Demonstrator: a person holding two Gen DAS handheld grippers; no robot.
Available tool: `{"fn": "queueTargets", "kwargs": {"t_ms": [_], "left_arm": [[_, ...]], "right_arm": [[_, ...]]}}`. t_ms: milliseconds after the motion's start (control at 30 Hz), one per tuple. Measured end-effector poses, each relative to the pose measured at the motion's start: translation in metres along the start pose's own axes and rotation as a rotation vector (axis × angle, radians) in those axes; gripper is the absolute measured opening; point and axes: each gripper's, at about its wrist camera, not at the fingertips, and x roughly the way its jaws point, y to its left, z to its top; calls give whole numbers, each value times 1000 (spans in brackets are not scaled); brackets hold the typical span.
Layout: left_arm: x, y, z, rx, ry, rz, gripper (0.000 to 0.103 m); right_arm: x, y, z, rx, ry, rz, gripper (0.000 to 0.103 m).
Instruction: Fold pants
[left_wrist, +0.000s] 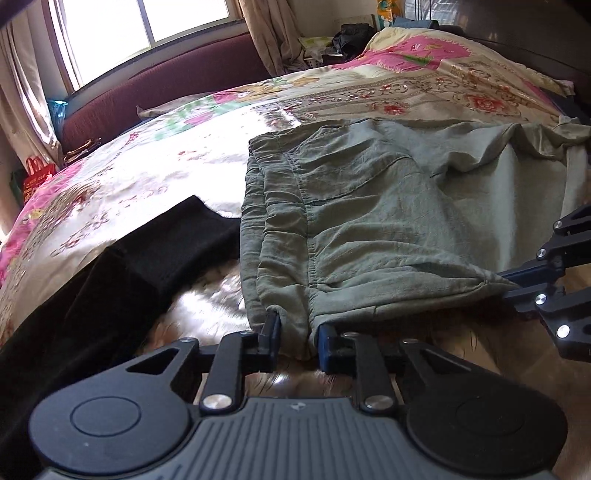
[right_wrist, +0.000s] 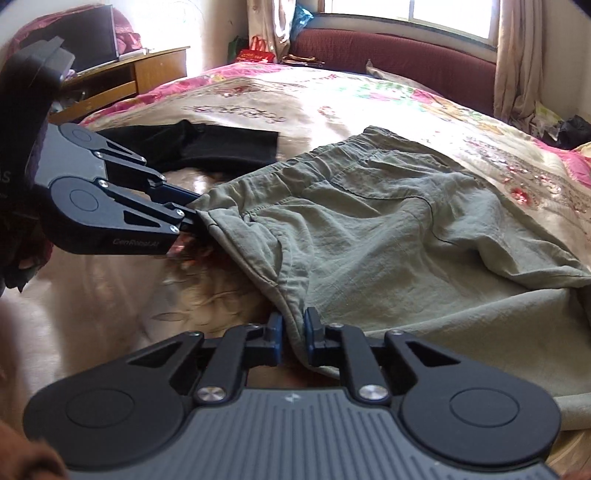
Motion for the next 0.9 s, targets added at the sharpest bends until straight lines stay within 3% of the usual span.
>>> {"fn": "queueTargets", "kwargs": {"t_ms": [300,433,500,567,600,700,900], "left_arm": [[-93,48,-94,-133,120,149,36],[-114,46,-120,-155,140,185,39],[-121,37,-122,-129,128,211,41],[-125,29,-116,-106,110,221,41],[-127,28,-114,-101,94,220,41],[-136,30,-108,-94,60,237,41],[-148,13,-82,-55,-12,238,41]], "right_arm": [[-27,121,-15,1,37,298,13],[-32,155,-18,-59,11,181,13],[-39,145,-18,22,9,190,18],[-51,121,-18,133,7,221,46],[-58,111,-20,175,-8,221,49],[-87,79,-32,219,-54,153,49],[-127,-14,-70,358,-86,-153,52]]}}
